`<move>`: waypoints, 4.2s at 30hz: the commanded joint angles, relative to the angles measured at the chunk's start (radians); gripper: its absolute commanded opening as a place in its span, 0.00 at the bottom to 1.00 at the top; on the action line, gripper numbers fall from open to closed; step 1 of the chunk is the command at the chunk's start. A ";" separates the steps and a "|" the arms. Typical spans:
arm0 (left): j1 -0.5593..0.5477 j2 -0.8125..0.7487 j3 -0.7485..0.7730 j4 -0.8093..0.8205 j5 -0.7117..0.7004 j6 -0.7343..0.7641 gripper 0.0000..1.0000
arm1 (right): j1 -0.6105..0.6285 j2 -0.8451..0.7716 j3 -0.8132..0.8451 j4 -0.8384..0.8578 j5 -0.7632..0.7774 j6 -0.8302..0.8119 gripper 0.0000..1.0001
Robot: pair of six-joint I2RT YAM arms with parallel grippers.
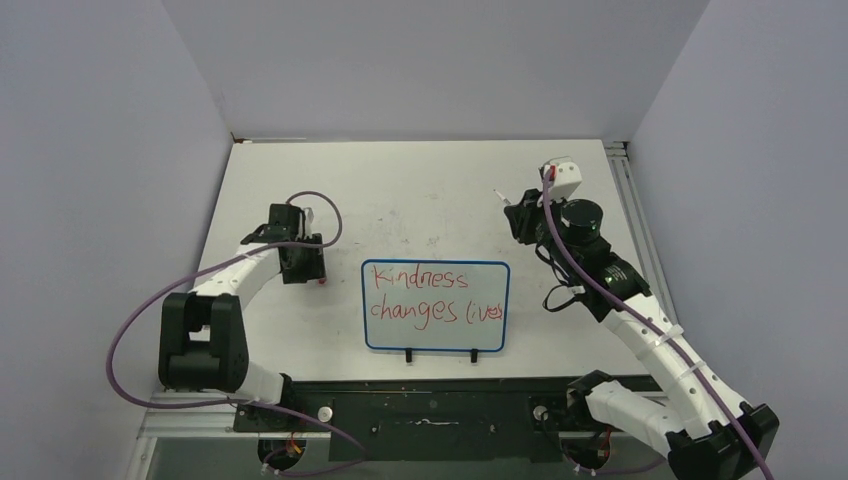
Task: Write a sentence on the whiteboard
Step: Write a sentence on the whiteboard, then close the whiteboard marker at the center of the board.
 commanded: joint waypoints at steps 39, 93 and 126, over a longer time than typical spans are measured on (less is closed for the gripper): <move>-0.050 0.234 0.153 -0.022 -0.081 0.064 0.00 | -0.010 -0.068 -0.023 0.071 0.013 -0.021 0.05; -0.746 -0.735 -0.085 0.211 0.345 0.247 0.00 | 0.024 0.167 0.321 -0.551 -1.116 0.065 0.06; -0.845 -0.641 -0.066 0.178 0.410 0.260 0.00 | 0.119 0.247 0.284 -0.660 -1.041 -0.035 0.06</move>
